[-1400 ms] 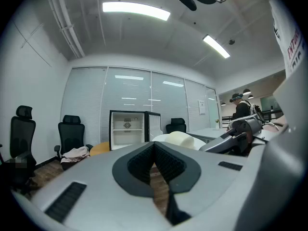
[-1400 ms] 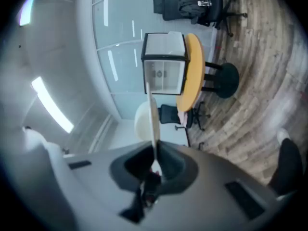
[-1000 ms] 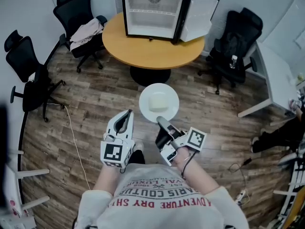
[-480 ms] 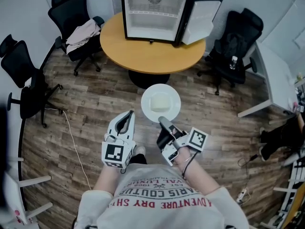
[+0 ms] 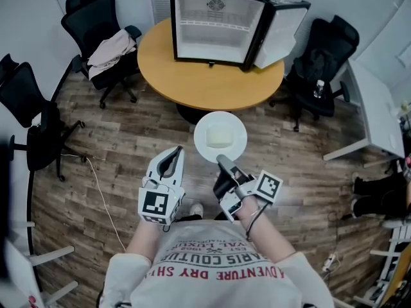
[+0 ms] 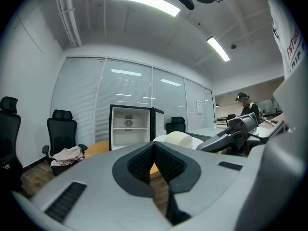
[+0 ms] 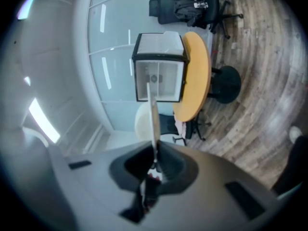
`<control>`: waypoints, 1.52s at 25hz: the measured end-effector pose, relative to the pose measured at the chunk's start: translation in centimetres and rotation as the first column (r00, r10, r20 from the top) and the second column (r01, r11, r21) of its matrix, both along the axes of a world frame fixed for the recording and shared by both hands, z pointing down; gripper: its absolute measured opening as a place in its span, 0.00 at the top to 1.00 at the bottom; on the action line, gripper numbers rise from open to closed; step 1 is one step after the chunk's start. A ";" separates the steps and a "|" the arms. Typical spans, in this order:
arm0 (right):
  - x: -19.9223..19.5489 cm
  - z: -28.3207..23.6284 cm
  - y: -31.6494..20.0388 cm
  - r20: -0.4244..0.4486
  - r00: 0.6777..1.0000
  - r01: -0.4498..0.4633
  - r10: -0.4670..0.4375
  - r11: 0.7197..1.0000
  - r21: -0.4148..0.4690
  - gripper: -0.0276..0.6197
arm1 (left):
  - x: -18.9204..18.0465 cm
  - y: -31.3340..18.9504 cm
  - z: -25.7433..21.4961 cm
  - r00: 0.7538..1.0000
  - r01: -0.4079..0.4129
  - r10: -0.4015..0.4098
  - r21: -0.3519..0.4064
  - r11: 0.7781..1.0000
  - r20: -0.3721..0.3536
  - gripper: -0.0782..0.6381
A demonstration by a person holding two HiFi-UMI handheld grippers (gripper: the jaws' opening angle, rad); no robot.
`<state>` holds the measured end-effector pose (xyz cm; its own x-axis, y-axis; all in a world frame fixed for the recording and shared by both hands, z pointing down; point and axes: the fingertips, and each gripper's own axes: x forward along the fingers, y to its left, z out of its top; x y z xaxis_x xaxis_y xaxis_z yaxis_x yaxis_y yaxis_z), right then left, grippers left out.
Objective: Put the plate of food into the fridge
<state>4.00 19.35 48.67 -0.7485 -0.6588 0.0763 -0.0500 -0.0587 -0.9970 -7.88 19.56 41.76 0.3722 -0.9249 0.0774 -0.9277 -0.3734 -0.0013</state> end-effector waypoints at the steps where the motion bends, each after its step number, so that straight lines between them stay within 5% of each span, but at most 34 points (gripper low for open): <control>1: -0.3 0.1 -0.4 -0.001 1.000 0.001 -0.001 1.000 -0.005 0.90 | -0.3 -0.4 0.1 1.000 0.004 -0.004 -0.002 1.000 -0.003 0.85; 19: -0.2 1.3 -15.2 0.014 0.994 0.105 -0.105 0.994 -0.012 0.90 | 0.1 -13.5 1.1 0.994 0.109 -0.108 -0.013 0.994 0.026 0.85; 38: 3.6 1.3 -33.2 0.021 0.965 0.262 -0.261 0.965 -0.021 0.90 | 5.9 -30.9 1.6 0.972 0.234 -0.234 -0.035 0.972 0.028 0.85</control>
<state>7.62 -13.84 49.95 -0.8959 -0.4380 0.0746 -0.0492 -0.0692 -0.9964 -2.01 -11.37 43.36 0.1435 -0.9824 0.1197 -0.9892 -0.1462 -0.0139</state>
